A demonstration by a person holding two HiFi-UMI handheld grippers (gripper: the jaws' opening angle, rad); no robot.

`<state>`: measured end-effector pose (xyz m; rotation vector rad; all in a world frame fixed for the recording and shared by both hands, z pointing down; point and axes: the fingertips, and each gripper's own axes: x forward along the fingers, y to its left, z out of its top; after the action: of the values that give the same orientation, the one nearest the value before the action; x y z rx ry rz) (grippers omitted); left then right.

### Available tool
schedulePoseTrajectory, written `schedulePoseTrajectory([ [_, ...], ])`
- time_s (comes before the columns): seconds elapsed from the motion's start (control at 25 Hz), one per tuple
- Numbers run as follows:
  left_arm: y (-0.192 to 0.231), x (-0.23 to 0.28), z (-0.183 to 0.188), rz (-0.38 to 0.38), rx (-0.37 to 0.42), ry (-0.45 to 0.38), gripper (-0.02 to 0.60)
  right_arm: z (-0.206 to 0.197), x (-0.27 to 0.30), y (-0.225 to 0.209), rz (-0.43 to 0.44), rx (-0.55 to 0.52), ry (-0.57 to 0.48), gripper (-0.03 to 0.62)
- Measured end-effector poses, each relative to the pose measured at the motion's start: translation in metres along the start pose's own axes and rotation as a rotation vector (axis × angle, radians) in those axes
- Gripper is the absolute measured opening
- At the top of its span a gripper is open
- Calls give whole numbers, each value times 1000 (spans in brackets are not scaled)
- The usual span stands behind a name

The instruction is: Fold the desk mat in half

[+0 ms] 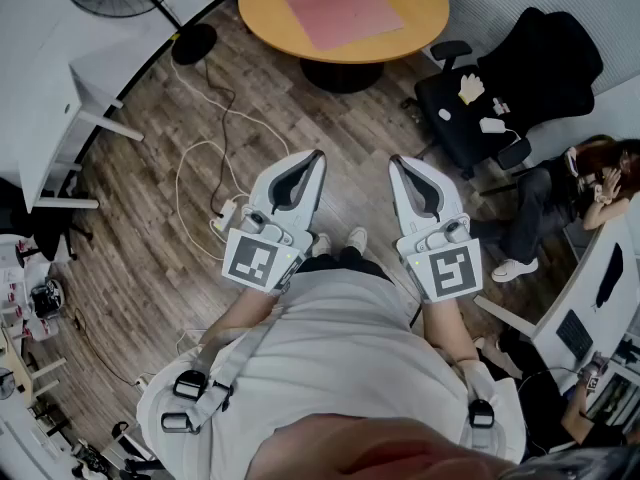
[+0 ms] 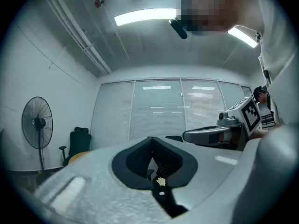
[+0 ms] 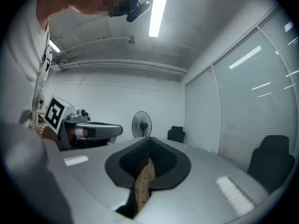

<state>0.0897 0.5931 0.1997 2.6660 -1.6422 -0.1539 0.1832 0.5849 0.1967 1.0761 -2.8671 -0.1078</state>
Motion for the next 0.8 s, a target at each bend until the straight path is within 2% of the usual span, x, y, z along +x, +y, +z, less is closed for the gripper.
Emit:
schedulePoseTrajectory([
  [0.24, -6, 35, -2, -1, 5, 13, 6, -2, -3, -29, 8, -19, 9, 5],
  [0.56, -21, 77, -8, -1, 16, 10, 6, -7, -7, -76, -7, 17, -15, 5],
  [0.8, -13, 97, -11, 20, 14, 21, 6, -7, 6, -97, 3, 0, -13, 5],
])
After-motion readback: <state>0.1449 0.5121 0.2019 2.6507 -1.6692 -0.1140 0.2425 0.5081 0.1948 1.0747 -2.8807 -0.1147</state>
